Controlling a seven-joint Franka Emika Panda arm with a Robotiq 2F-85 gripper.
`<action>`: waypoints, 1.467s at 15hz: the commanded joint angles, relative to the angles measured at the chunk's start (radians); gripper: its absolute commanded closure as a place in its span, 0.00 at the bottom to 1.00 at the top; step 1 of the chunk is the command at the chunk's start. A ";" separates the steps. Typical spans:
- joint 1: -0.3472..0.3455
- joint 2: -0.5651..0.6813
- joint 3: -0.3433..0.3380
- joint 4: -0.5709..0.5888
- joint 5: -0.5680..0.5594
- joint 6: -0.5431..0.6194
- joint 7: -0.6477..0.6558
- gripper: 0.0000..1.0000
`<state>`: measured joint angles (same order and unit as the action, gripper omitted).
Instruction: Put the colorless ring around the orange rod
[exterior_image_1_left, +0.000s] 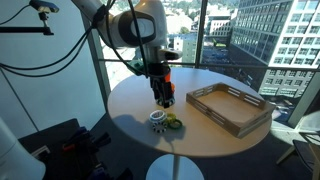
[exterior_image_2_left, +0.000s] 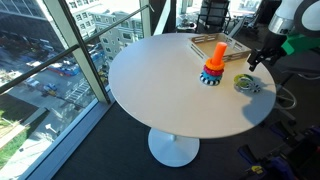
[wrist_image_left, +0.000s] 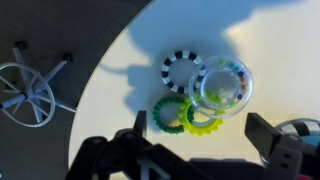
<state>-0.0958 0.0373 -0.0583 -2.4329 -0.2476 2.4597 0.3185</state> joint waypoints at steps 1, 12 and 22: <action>0.014 0.061 -0.021 0.018 -0.066 0.051 0.064 0.00; 0.082 0.177 -0.082 0.046 -0.206 0.100 0.201 0.00; 0.116 0.226 -0.117 0.057 -0.191 0.099 0.197 0.04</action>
<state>0.0025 0.2461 -0.1540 -2.3940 -0.4286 2.5498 0.4928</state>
